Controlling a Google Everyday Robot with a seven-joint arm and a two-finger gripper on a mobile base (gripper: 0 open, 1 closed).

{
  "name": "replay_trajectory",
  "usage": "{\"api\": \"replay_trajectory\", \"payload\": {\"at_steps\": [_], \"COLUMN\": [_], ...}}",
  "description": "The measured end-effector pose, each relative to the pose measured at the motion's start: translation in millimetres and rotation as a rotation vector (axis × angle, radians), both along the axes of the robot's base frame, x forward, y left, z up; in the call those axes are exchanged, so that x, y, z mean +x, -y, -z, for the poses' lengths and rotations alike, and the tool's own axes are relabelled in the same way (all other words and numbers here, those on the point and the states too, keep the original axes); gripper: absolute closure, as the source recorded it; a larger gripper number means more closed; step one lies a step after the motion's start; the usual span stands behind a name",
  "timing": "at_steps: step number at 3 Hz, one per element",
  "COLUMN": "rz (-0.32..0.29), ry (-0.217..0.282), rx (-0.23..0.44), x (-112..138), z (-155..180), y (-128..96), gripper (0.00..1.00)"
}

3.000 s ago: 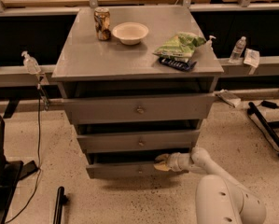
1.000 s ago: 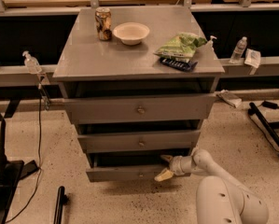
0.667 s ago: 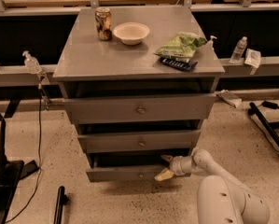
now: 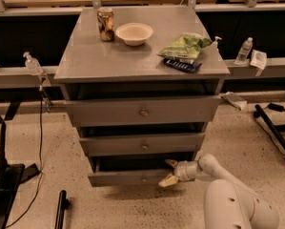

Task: Open bottom drawer

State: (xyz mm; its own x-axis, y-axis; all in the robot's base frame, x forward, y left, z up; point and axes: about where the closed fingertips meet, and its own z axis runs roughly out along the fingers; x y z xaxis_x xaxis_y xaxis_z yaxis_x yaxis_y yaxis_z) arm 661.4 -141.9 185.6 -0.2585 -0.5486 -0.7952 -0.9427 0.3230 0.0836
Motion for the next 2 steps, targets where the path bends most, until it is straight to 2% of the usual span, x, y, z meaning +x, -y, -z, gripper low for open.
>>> {"api": "replay_trajectory", "payload": {"at_steps": [1,2], "rz": [-0.033,-0.033], "ry": [-0.01,-0.01], "rx": [0.012,0.012], "x": [-18.4,-18.5], "z": [-3.0,-3.1], "y": [1.3,1.3], "gripper": [0.5,0.78]}}
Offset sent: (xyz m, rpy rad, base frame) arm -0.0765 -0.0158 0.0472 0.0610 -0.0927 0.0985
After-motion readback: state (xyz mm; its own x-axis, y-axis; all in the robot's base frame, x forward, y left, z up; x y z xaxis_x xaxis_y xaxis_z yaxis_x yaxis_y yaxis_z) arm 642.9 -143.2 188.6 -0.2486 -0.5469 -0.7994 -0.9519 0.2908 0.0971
